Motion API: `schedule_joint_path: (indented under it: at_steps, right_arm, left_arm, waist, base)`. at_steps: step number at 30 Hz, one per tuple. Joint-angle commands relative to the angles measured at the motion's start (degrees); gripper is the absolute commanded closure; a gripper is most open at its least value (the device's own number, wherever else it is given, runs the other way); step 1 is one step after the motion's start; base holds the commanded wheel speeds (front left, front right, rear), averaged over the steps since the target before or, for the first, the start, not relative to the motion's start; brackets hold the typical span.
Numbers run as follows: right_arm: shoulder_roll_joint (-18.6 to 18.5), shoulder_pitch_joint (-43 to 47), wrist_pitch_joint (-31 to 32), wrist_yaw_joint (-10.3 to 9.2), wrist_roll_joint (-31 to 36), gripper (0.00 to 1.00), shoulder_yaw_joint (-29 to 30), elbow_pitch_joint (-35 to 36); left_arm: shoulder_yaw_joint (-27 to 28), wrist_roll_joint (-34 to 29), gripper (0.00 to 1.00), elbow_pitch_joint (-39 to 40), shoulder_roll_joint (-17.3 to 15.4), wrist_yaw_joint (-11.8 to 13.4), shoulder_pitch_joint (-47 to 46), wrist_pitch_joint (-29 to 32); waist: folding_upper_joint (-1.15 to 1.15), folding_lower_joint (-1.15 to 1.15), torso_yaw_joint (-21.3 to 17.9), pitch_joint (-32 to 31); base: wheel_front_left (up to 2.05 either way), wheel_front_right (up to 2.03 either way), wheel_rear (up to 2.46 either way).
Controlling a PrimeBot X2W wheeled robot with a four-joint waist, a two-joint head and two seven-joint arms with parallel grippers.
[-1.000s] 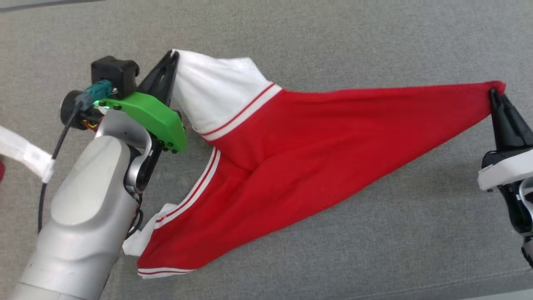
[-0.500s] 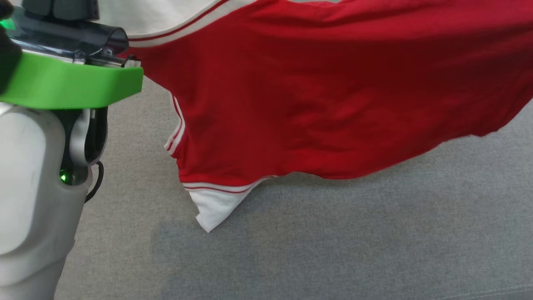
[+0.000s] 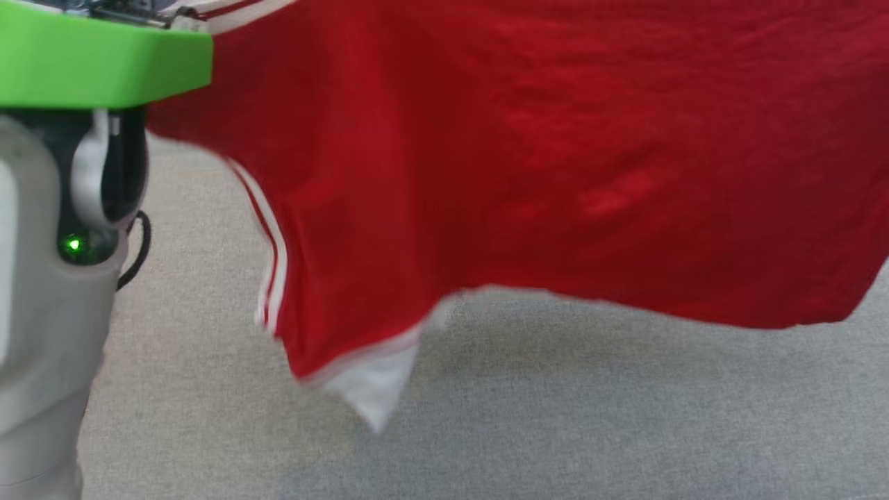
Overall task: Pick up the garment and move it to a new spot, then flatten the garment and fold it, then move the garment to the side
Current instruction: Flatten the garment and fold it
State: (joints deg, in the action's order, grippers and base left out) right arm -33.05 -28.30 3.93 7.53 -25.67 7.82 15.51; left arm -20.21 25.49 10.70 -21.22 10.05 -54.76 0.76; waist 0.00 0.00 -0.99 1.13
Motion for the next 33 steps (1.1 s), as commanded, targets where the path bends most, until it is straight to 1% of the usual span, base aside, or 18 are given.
schedule_joint_path:
  at_steps: [1,3,6,10,11,14,16,20,24,28,33]
  right_arm:
    - [0.0,-1.5,-0.3,-0.07,-0.9,1.00,-0.9,-1.6]
    - [0.2,-3.2,-0.6,-0.07,-1.8,1.00,-2.8,-4.0]
    - [0.3,-6.4,-1.2,-0.07,-2.8,1.00,-5.5,-8.0]
    - [1.5,-13.0,-3.0,-0.07,-4.1,1.00,-9.4,-15.2]
    - [2.0,-15.3,-3.8,-0.07,-4.2,1.00,-10.4,-17.6]
    - [4.4,-21.7,-5.9,-0.07,-4.8,1.00,-13.3,-24.5]
    - [6.1,-26.3,-7.7,-0.04,-5.1,1.00,-15.2,-29.0]
    - [9.9,-34.8,-12.3,-0.04,-5.9,1.00,-18.6,-39.3]
    - [12.2,-41.1,-15.9,-0.04,-6.0,1.00,-21.3,-49.6]
    - [14.3,-43.7,-17.7,-0.03,-5.8,1.00,-26.0,-58.8]
    - [17.0,-42.1,-18.7,-0.04,-6.6,1.00,-32.0,-67.2]
  left_arm:
    - [-0.3,0.7,1.00,-1.9,0.6,-0.4,-0.9,-0.1]
    - [-0.7,1.4,1.00,-5.5,1.4,-1.2,-1.9,-0.8]
    - [-1.1,2.0,1.00,-12.0,3.0,-2.8,-3.7,-3.5]
    - [-1.9,2.1,1.00,-23.4,5.4,-5.7,-8.4,-7.9]
    - [-2.2,2.4,1.00,-26.8,6.3,-6.7,-10.0,-9.6]
    - [-2.6,1.4,1.00,-36.0,7.4,-9.6,-15.0,-13.5]
    - [-2.1,0.8,1.00,-41.2,7.9,-10.6,-18.6,-14.9]
    - [0.1,-0.1,1.00,-49.3,9.1,-11.1,-24.5,-15.9]
    - [2.1,-1.2,1.00,-54.3,10.7,-11.3,-26.6,-15.9]
    - [2.9,-0.9,1.00,-61.3,13.8,-11.3,-23.3,-15.9]
    - [3.9,0.8,1.00,-70.6,16.4,-11.2,-17.4,-15.9]
  waist:
    - [0.00,0.00,0.0,1.8]
    - [0.00,0.00,0.1,3.2]
    - [0.00,0.00,0.2,5.8]
    - [0.00,0.00,0.0,9.2]
    - [0.00,0.00,-0.1,10.0]
    - [0.00,0.00,-0.6,11.4]
    - [0.00,0.00,-1.2,12.1]
    - [0.00,0.00,-2.1,13.3]
    - [0.00,0.00,-1.7,14.9]
    - [0.00,0.00,-0.6,16.9]
    - [0.00,0.00,-0.4,19.2]
  base:
    - [0.00,0.00,0.00]
    - [0.00,0.00,0.00]
    - [0.00,0.00,0.00]
    - [0.00,0.00,0.00]
    - [0.00,0.00,0.00]
    - [0.00,0.00,0.00]
    - [0.00,0.00,0.00]
    - [0.00,0.00,0.00]
    - [0.00,0.00,0.00]
    - [0.00,0.00,0.00]
    - [0.00,0.00,0.00]
